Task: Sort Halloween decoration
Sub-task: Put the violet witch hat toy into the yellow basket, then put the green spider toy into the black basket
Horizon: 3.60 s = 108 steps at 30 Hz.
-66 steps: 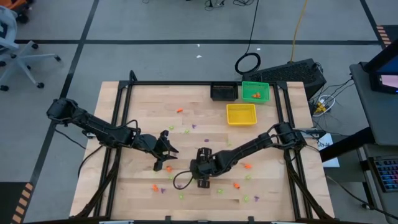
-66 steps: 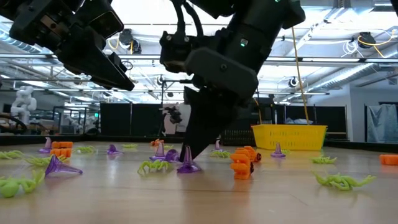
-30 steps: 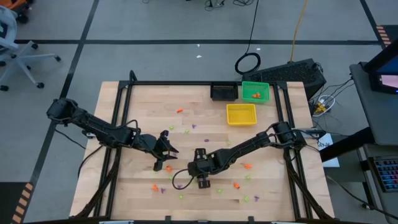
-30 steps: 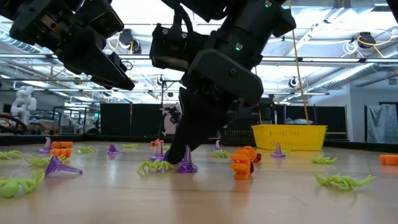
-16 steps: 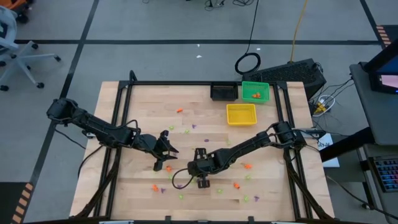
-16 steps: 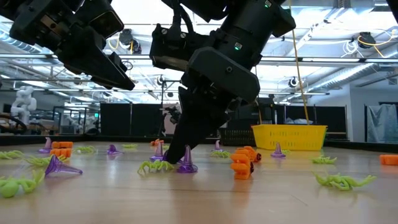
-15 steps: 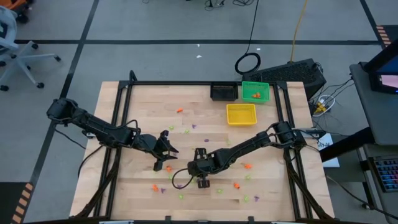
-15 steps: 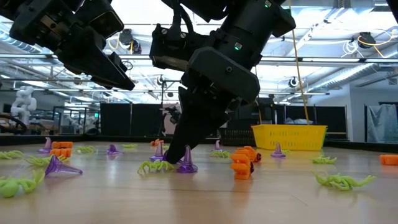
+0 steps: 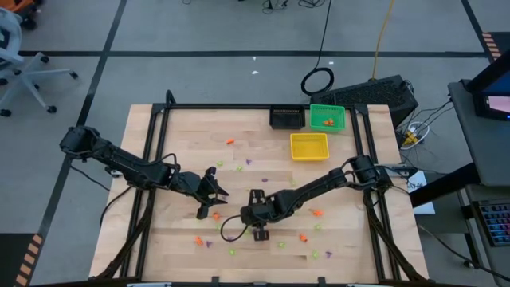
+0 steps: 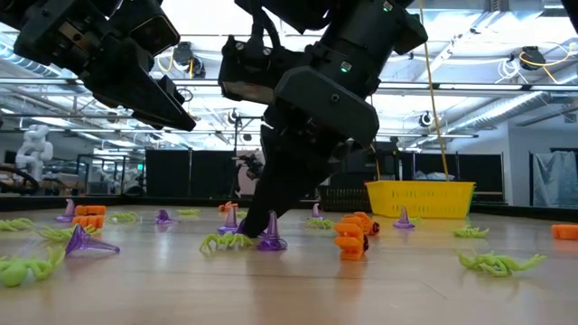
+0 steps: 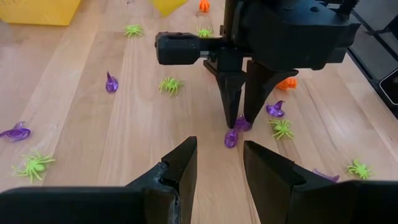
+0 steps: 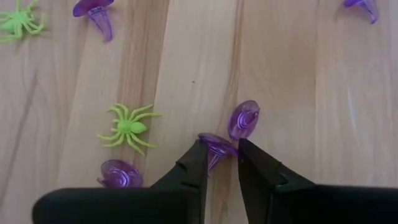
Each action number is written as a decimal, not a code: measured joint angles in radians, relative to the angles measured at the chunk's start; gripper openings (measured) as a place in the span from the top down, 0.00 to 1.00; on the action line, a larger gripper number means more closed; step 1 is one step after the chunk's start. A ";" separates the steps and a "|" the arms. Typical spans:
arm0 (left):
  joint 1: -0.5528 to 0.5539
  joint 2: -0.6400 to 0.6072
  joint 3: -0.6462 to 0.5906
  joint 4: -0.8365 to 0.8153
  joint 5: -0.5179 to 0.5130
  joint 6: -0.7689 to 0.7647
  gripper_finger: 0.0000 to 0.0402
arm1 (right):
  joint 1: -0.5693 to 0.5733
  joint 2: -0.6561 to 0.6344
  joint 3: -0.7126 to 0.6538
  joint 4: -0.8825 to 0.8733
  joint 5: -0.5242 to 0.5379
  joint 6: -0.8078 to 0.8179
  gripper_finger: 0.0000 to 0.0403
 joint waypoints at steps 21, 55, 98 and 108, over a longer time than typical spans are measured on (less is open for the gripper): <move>0.000 0.000 0.000 -0.001 0.000 0.000 0.67 | 0.003 -0.079 -0.002 -0.126 -0.022 0.026 0.88; -0.019 0.000 0.000 -0.008 0.000 -0.006 0.67 | 0.063 -0.622 -0.578 0.262 0.210 0.095 0.88; -0.019 0.000 -0.001 0.099 -0.027 -0.004 0.67 | -0.595 -0.990 -0.917 0.190 0.202 0.277 0.88; -0.019 0.000 -0.001 0.089 -0.027 -0.005 0.67 | -0.345 -0.990 -0.778 0.178 0.354 0.246 0.88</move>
